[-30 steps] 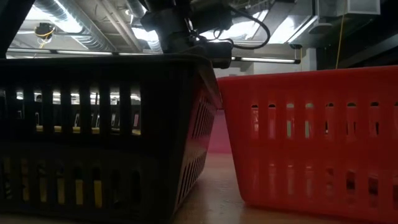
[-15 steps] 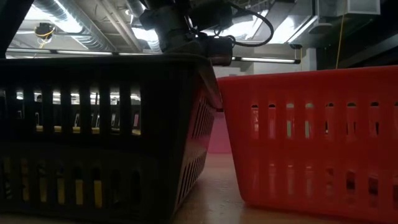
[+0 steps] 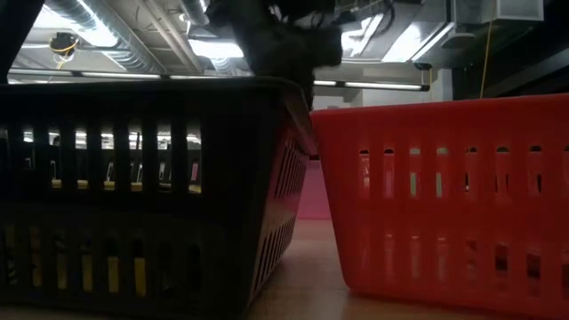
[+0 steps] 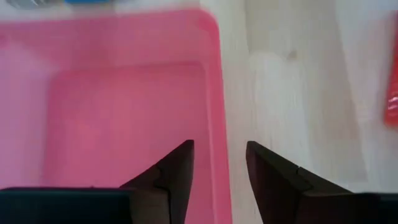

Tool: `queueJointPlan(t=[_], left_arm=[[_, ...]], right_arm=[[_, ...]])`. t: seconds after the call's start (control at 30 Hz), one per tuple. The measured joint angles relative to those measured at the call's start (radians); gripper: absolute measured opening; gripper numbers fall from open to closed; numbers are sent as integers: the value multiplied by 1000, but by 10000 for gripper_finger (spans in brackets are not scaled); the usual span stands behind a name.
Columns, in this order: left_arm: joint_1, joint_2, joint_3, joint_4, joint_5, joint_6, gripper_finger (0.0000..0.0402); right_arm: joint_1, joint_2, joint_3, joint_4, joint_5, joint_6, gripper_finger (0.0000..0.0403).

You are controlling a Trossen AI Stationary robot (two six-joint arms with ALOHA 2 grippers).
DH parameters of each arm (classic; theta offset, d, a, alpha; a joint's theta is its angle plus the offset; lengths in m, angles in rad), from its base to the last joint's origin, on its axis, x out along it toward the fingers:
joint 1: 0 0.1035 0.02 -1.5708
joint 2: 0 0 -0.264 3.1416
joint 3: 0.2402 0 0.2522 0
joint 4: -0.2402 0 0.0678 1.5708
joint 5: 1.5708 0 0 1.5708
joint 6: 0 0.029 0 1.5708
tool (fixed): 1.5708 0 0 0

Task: Pick & Place School Supplies
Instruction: Put the red eraser into the red bin

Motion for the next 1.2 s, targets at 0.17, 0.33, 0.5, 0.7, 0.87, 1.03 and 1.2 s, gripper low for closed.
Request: queueJointPlan(t=[0.17, 0.33, 0.5, 0.7, 0.87, 1.03, 1.2], left_arm=[[-8, -42, 106, -81, -87, 57, 141], [-22, -105, 178, -22, -190, 130, 136], [7, -161, 178, 0, -220, 146, 126], [22, -184, 175, -119, -93, 119, 112], [-16, -198, 127, -132, -120, 133, 102], [-64, -239, 66, -130, -157, 132, 94], [-129, -319, -23, -56, -257, 135, 87]], right_arm=[[18, 0, 0, -4, 60, 1, 114], [26, -7, 0, -75, 103, 43, 114], [8, -7, 0, -285, 1, 230, 114], [-24, -7, 0, -499, -151, 354, 114], [-50, -27, 0, -562, -187, 393, 114], [-64, -58, 0, -560, -188, 383, 114], [-113, -113, 0, -540, -217, 274, 114]])
